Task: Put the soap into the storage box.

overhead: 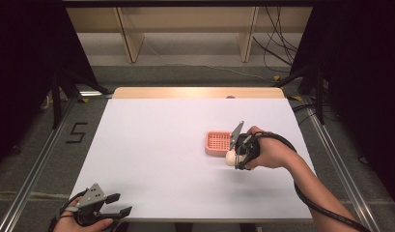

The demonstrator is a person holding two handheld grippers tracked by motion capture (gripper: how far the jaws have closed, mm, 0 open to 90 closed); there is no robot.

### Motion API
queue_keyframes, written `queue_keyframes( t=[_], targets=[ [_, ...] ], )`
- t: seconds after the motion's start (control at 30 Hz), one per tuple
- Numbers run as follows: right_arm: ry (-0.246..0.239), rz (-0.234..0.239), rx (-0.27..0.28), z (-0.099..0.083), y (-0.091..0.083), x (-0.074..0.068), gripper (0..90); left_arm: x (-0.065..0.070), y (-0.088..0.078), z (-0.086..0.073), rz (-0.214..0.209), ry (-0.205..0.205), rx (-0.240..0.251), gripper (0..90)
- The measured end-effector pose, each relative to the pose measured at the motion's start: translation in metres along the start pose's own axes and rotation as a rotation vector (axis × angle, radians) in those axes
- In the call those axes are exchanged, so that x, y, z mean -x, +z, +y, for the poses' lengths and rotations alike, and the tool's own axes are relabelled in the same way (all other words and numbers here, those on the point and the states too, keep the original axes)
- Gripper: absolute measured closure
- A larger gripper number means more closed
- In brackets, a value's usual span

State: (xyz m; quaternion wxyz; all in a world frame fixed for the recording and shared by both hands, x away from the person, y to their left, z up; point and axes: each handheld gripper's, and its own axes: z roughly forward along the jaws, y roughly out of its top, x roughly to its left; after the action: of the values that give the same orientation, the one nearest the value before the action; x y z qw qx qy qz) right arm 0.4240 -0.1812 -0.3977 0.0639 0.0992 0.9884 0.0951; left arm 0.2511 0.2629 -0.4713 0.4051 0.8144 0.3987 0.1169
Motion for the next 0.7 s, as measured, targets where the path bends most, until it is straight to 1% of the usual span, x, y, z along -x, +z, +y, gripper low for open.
queue_keyframes(
  t=[0.03, 0.07, 0.1, 0.13, 0.17, 0.23, 0.27, 0.3, 0.33, 0.43, 0.47, 0.5, 0.53, 0.57, 0.6, 0.63, 0.67, 0.7],
  targets=[
    [-0.011, -0.001, 0.006, 0.0003, 0.0001, 0.0012, 50.6, 0.0, 0.0, 0.0, 0.0, 0.0, 0.0, 34.5],
    [-0.011, -0.001, 0.006, 0.0003, 0.0001, 0.0012, 50.6, 0.0, 0.0, 0.0, 0.0, 0.0, 0.0, 34.5],
    [0.02, 0.006, 0.005, 0.001, -0.0005, -0.0002, 50.6, 0.0, -0.0001, 0.0, 0.0, -0.001, 0.0, 34.5],
    [0.008, 0.011, 0.015, 0.0011, 0.0, 0.001, 50.6, 0.0, -0.0001, 0.0, 0.0, 0.0, 0.0, 34.5],
    [-0.007, 0.004, 0.016, 0.0012, 0.0, 0.0024, 50.6, 0.0, 0.0, 0.0, 0.0, 0.0, 0.0, 34.5],
    [-0.001, 0.006, 0.009, 0.0012, -0.0003, 0.0024, 50.6, -0.0001, 0.0, 0.0, 0.0, 0.0, 0.0, 34.5],
    [0.027, -0.005, -0.01, 0.0011, -0.0019, 0.0021, 50.6, -0.001, -0.0006, 0.0004, 0.003, 0.018, 0.0, 34.5],
    [0.027, -0.005, -0.01, 0.0011, -0.0019, 0.0021, 50.6, -0.001, -0.0006, 0.0004, 0.003, 0.018, 0.0, 34.5],
    [0.003, -0.004, -0.002, 0.002, -0.0019, 0.0047, 50.6, -0.0009, -0.0006, 0.0003, 0.003, 0.016, 0.0, 34.5],
    [-0.001, -0.008, -0.003, 0.0019, -0.0024, 0.0061, 50.6, -0.001, -0.0006, 0.0004, 0.003, 0.017, 0.0, 34.5],
    [0.007, -0.012, -0.007, 0.0028, -0.0029, 0.0056, 50.6, -0.0014, -0.0002, 0.0006, 0.008, 0.021, 0.004, 34.5],
    [0.024, -0.011, -0.012, 0.003, -0.0042, 0.0051, 50.6, -0.0014, -0.0002, 0.0005, 0.007, 0.02, 0.005, 34.5],
    [0.012, -0.008, 0.002, 0.0044, -0.0036, 0.006, 50.6, -0.0012, -0.0007, 0.0004, 0.002, 0.02, -0.003, 34.4],
    [0.022, -0.006, 0.004, 0.0046, -0.0043, 0.0059, 50.6, -0.0007, -0.0004, 0.0002, 0.003, 0.015, 0.002, 34.5],
    [-0.002, -0.008, -0.002, 0.0047, -0.0042, 0.0083, 50.6, -0.0008, -0.0005, 0.0002, 0.003, 0.016, 0.002, 34.5],
    [-0.002, -0.008, -0.002, 0.0047, -0.0042, 0.0083, 50.6, -0.0008, -0.0005, 0.0002, 0.003, 0.016, 0.002, 34.5],
    [-0.006, 0.001, 0.015, 0.0058, -0.0034, 0.0088, 50.6, -0.0015, -0.0003, 0.0005, 0.007, 0.02, 0.004, 34.5],
    [-0.006, 0.001, 0.015, 0.0058, -0.0034, 0.0088, 50.6, -0.0015, -0.0003, 0.0005, 0.007, 0.02, 0.004, 34.5]
  ],
)
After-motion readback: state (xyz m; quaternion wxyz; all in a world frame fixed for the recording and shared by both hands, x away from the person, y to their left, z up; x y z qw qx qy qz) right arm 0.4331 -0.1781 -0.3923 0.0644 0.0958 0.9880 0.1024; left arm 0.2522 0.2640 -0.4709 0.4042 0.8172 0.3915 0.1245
